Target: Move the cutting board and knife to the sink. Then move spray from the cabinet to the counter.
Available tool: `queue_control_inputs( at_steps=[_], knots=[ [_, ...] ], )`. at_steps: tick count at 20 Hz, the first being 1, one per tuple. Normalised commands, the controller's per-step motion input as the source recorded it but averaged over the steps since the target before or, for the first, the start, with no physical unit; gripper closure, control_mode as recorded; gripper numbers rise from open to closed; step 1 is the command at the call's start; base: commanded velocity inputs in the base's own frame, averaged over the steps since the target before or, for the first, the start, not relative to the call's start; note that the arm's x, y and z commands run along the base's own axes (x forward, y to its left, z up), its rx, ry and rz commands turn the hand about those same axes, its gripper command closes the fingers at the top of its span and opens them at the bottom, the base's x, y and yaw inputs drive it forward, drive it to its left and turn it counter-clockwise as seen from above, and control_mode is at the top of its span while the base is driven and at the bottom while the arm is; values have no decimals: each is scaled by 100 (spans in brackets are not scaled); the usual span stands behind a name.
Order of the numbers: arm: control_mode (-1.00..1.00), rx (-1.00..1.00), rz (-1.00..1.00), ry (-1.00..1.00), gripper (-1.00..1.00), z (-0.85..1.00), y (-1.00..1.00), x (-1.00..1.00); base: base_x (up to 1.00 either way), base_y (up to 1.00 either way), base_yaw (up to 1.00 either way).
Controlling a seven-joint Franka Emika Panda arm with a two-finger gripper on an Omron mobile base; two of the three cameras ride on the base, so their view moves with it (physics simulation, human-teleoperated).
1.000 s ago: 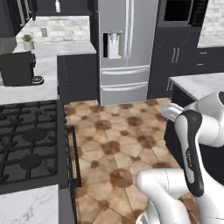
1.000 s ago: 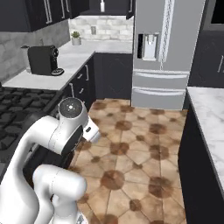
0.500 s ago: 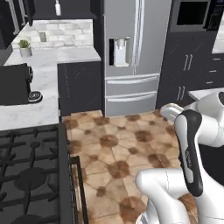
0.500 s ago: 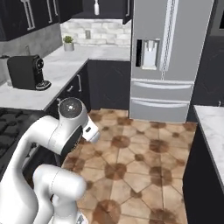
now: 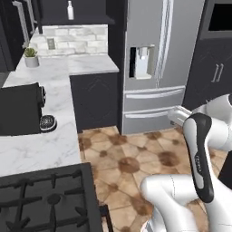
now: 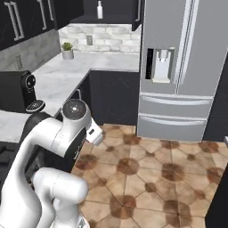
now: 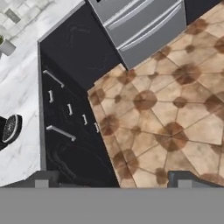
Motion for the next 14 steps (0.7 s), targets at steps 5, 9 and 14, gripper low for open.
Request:
queue_control_inputs(
  at_steps=[5, 9, 14],
  knots=[
    [100, 0, 0, 0, -100, 0, 0, 0, 100, 39, 1],
    [100, 0, 0, 0, -100, 0, 0, 0, 100, 2, 0],
    [100, 0, 0, 0, -100, 0, 0, 0, 100, 23, 0]
  ],
)
